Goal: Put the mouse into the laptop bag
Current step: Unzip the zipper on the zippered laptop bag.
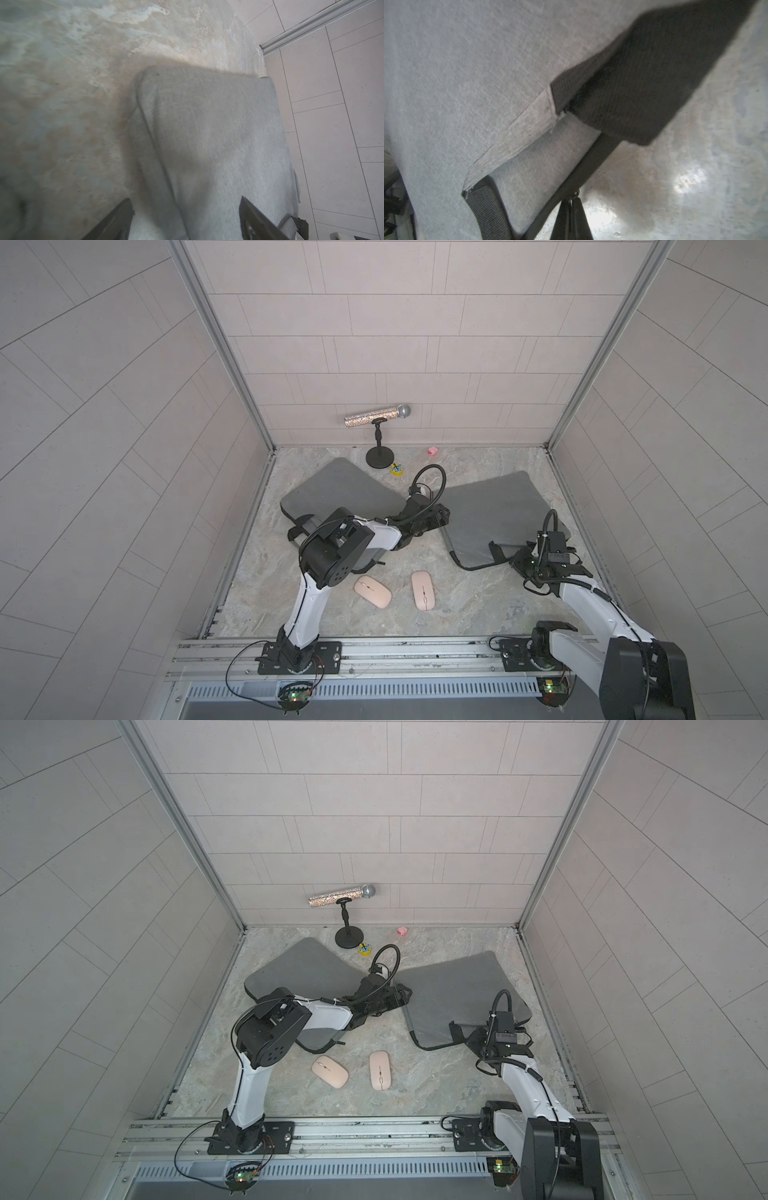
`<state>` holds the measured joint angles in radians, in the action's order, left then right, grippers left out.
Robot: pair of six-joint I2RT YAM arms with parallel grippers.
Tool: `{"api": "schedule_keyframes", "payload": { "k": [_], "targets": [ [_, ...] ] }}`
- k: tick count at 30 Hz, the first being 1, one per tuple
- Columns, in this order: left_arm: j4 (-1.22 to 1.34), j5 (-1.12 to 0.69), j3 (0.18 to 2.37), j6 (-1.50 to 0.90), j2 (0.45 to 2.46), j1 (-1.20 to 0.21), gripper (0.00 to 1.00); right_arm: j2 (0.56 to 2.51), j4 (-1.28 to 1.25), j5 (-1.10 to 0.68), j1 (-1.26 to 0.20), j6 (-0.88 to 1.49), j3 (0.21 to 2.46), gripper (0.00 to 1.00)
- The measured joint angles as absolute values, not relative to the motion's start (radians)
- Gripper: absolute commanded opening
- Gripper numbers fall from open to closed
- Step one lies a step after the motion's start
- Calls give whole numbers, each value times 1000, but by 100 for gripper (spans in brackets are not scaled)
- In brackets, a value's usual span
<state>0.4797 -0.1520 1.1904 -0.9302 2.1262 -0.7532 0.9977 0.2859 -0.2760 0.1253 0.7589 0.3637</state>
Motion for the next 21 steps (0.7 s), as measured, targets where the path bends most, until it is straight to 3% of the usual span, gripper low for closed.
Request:
{"api": "schedule_keyframes", "payload": {
  "k": [1,4,6,14,21],
  "targets": [
    [475,-152,1209,-933,2140,-758,61,994,278,-288,124,759,359,0],
    [458,-141,1248,-934,2183,-771,14,977,258,-307,93,772,343,0],
    [470,-134,1267,-946,2202,-770,3,956,249,-303,37,789,332,0],
    [464,-117,1290,-952,2206,-773,0,916,236,-188,-342,889,340,0],
    [521,-99,1224,-956,2181,-780,0,984,221,-138,-388,921,361,0]
  ]
}}
